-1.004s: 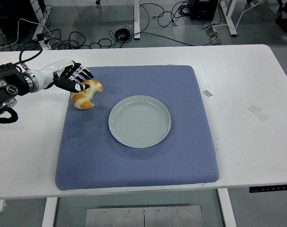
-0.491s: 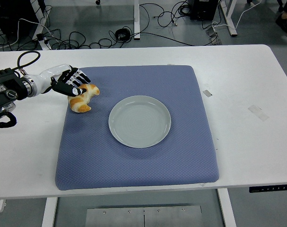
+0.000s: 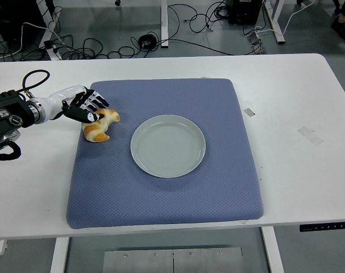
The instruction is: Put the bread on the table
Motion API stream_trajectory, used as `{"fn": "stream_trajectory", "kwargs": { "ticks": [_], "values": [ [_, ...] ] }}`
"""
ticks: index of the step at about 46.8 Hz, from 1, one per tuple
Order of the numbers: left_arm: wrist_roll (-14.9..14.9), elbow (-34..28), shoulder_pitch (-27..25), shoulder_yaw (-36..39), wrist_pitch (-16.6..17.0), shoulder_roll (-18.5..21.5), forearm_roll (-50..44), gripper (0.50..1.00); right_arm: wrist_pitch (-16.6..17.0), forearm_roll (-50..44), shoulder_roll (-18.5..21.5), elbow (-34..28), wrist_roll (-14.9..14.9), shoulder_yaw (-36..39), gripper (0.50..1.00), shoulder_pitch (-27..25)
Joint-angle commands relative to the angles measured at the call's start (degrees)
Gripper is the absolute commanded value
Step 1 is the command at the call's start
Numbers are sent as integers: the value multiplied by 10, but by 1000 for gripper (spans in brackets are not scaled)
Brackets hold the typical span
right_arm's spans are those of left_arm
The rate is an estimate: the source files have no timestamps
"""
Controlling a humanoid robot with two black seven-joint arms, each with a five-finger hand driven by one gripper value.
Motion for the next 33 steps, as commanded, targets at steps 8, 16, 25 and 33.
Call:
{"fn": "stream_trajectory", "kwargs": {
  "ticks": [8, 16, 25, 33],
  "values": [
    [0, 1, 0, 0, 2, 0, 0, 731, 0, 0, 0, 0, 0, 0, 1000, 0],
    [0, 2, 0, 0, 3, 0, 0, 799, 0, 0, 0, 0, 0, 0, 1000, 0],
    [0, 2, -1, 0, 3, 0, 0, 839, 0, 0, 0, 0, 0, 0, 1000, 0],
    [0, 2, -3, -3, 3, 1, -6, 917, 0, 0, 0, 0, 0, 0, 1000, 0]
  ]
}}
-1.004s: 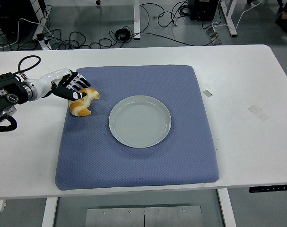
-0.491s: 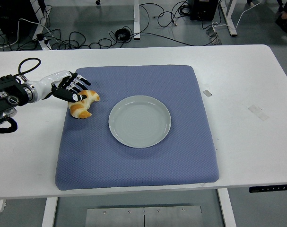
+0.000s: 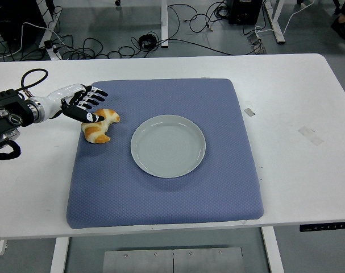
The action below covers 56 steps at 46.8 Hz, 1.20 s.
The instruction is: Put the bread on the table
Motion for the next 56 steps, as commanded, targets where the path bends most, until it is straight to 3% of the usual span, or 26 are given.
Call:
{"fn": "stream_trajectory", "kwargs": {
  "ticks": [1, 10, 26, 56],
  "values": [
    [0, -1, -2, -2, 0, 1, -1, 922, 0, 0, 0, 0, -1, 0, 1000, 0],
    [0, -1, -2, -4, 0, 2, -4, 958, 0, 0, 0, 0, -1, 0, 1000, -1],
    [0, -1, -6, -14, 0, 3, -23, 965, 0, 0, 0, 0, -1, 0, 1000, 0],
    [3, 3, -17, -139, -4, 11, -202, 968, 0, 0, 0, 0, -1, 0, 1000, 0]
  ]
}}
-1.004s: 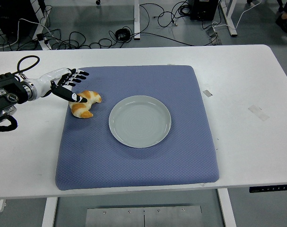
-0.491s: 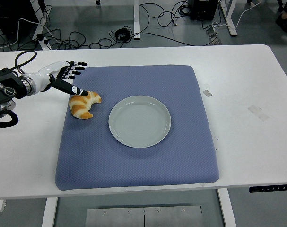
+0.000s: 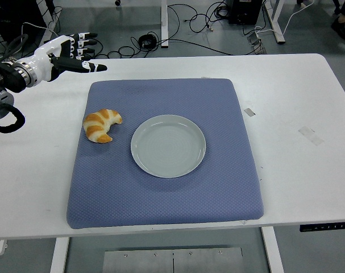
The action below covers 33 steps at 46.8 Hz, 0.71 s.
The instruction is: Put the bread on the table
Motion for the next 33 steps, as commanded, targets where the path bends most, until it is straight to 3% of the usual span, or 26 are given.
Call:
{"fn": "stream_trajectory", "kwargs": {
  "ticks": [1, 15, 33],
  "values": [
    [0, 3, 1, -11, 0, 4, -30, 968, 0, 0, 0, 0, 0, 0, 1000, 0],
    [3, 43, 0, -24, 0, 4, -109, 968, 0, 0, 0, 0, 1, 0, 1000, 0],
    [4, 87, 21, -119, -2, 0, -156, 968, 0, 0, 0, 0, 0, 0, 1000, 0]
  ]
}}
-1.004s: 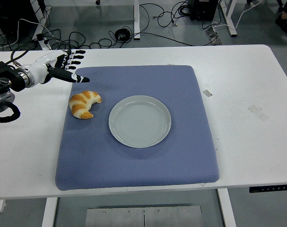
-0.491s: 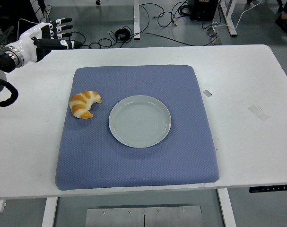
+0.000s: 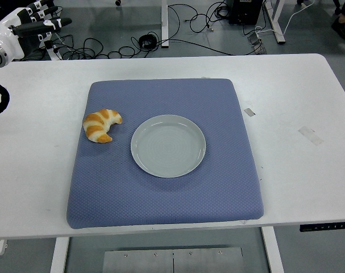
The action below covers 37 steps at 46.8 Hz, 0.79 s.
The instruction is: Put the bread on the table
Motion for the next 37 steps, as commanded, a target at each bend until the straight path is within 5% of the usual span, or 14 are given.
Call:
{"fn": "stream_trajectory", "kwargs": {
  "ticks": [1, 37],
  "values": [
    [0, 9, 5, -15, 0, -1, 0, 968, 0, 0, 0, 0, 0, 0, 1000, 0],
    [0, 77, 21, -54, 2, -33, -1, 968, 0, 0, 0, 0, 0, 0, 1000, 0]
  ]
}}
